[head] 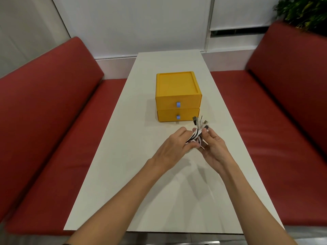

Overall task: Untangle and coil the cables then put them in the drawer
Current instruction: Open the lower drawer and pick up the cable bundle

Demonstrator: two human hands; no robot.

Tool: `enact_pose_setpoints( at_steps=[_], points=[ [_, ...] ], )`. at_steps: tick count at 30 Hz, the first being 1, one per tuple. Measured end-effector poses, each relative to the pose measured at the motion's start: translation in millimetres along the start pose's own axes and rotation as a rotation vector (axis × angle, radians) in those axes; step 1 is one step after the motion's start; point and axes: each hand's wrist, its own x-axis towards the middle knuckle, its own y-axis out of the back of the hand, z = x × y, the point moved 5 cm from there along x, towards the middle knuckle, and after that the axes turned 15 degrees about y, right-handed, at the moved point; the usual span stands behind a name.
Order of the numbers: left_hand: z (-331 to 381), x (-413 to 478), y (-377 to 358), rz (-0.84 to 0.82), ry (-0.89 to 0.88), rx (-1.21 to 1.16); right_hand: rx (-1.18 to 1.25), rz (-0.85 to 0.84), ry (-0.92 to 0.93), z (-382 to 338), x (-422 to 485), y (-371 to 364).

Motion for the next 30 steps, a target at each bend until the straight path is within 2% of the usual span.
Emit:
enact_pose_setpoints(
  at_steps=[4,10,16,20,23,25,27,30],
  points=[
    [7,0,-11,0.009,-0.014,0.091,0.003,0.049,-0.077,7,-1,5],
    [8,-5,-17,0.031,-0.078,0.170,-0.242,0.202,-0.224,18,-1,20],
    [-2,-11,-32,0.023,-0.096,0.388,0.005,0.123,-0.174,7,-4,15],
    [-1,-13,-27,-0.045,-0.058,0.256,-0.011,-0.048,-0.134,-5,-6,12],
    [-1,-8,-16,-0.163,0.084,-0.097,-0.075,-0.071,-0.113,-9,-8,11],
    [-6,2,0,-0.065,0.238,-0.243,-0.062,-0.049,-0.125,-11,-7,12],
    [-14,13,13,-0.002,0.404,-0.256,-0.021,-0.043,-0.148,-12,-7,13],
    [-29,19,8,-0.215,0.618,-0.295,0.079,-0.071,-0.194,-13,-8,9]
  ],
)
